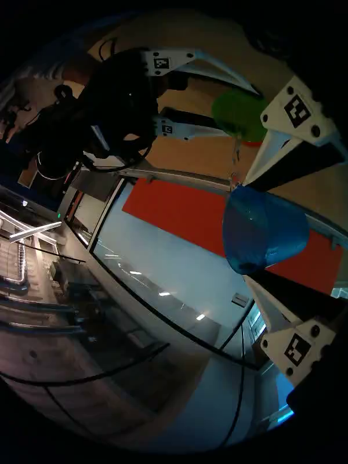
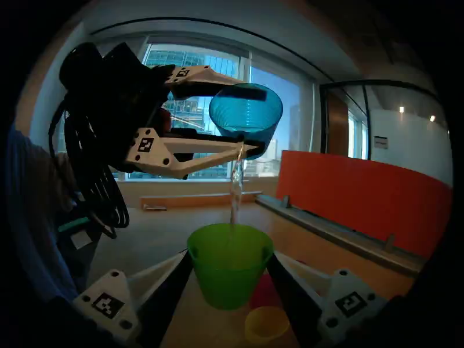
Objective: Pour water
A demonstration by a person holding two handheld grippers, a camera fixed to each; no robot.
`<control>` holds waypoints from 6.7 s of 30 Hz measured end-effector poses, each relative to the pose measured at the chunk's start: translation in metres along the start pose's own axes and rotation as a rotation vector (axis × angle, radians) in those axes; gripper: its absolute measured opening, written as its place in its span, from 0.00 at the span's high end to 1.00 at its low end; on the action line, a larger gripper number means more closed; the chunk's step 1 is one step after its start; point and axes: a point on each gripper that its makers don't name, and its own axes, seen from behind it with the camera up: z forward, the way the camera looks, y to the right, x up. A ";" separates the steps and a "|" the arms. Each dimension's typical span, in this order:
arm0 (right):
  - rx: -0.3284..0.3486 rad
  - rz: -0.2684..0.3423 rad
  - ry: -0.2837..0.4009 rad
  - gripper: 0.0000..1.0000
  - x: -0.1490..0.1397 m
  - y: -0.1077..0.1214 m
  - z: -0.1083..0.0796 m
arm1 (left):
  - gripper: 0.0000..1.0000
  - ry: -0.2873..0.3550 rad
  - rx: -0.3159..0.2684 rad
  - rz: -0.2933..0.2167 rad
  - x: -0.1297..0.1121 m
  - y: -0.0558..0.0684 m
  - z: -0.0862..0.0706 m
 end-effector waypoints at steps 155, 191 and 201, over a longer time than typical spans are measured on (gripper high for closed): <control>-0.043 0.019 0.063 0.10 0.015 0.012 0.002 | 0.13 0.021 0.056 0.163 0.023 -0.024 0.009; -0.067 0.029 0.079 0.10 0.019 0.020 -0.012 | 0.13 0.007 -0.040 -0.850 -0.021 -0.019 0.019; -0.074 0.028 0.077 0.10 0.022 0.021 -0.012 | 0.13 0.030 -0.077 -1.010 -0.024 -0.010 0.017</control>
